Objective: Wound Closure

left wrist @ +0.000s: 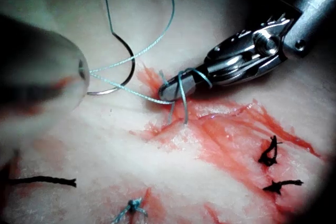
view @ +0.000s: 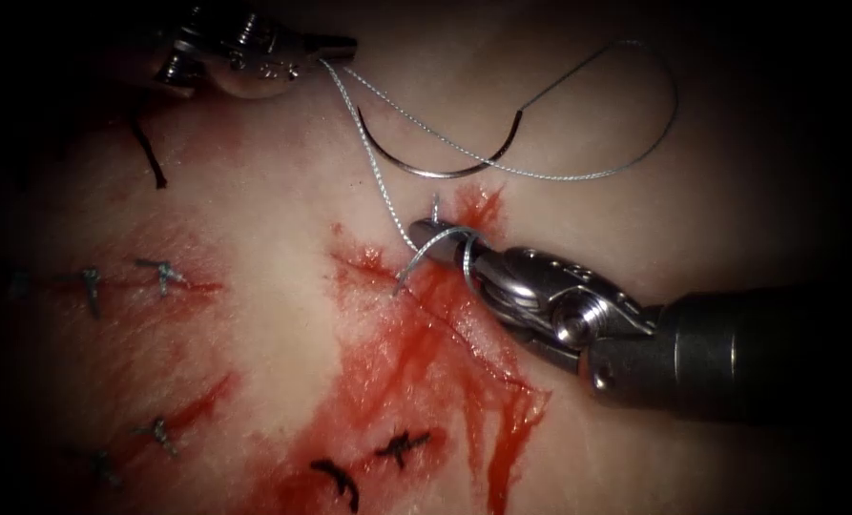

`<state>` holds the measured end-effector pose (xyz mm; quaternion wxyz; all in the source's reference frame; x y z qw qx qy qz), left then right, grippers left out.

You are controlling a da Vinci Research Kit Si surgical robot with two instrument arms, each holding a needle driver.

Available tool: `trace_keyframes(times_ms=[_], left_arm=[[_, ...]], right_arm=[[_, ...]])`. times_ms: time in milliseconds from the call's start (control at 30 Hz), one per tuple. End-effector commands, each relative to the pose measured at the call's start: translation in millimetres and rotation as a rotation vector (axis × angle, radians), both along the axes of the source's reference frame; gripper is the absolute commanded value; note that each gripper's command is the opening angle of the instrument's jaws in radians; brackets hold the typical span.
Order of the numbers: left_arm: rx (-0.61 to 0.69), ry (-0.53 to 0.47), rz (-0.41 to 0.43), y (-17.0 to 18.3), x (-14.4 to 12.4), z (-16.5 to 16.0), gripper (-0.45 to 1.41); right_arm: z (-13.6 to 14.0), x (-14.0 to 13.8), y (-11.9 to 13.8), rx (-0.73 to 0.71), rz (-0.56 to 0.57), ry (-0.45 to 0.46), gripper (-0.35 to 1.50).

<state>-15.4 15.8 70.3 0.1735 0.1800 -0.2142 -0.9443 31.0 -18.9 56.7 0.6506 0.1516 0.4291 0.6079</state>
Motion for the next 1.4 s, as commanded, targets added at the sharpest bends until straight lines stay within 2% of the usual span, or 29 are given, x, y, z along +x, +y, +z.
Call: trace_keyframes(times_ms=[33, 367, 533, 633, 867, 1133, 1400], left_arm=[[-0.006, 0.014, -0.023, 0.5, -0.2, 1.2, -0.45], [-0.007, 0.053, -0.114, 1.9, 0.9, 1.9, -0.45], [-0.041, 0.009, -0.244, 2.4, 0.8, 2.0, -0.45], [-0.040, -0.027, -0.287, 2.4, 0.4, 2.2, -0.45], [-0.013, -0.102, -0.245, 4.0, -1.2, 4.4, -0.45], [-0.047, -0.065, -0.227, 7.6, -2.0, 6.3, -0.45], [-0.084, -0.038, -0.207, 9.2, -2.1, 8.6, -0.45]], right_arm=[[-0.1, 1.1, -0.3, -0.020, -0.025, 0.015, -0.35], [-0.8, 1.1, -1.3, -0.110, -0.167, 0.038, -0.35], [-1.4, 1.2, -2.1, -0.139, -0.237, 0.063, -0.35], [-1.5, 1.3, -2.5, -0.147, -0.259, 0.073, -0.35], [-1.9, 1.3, -3.0, -0.156, -0.288, 0.094, -0.35], [-2.2, 0.6, -3.4, -0.216, -0.368, 0.104, -0.35], [-2.5, 0.4, -4.0, -0.318, -0.524, 0.141, -0.35]])
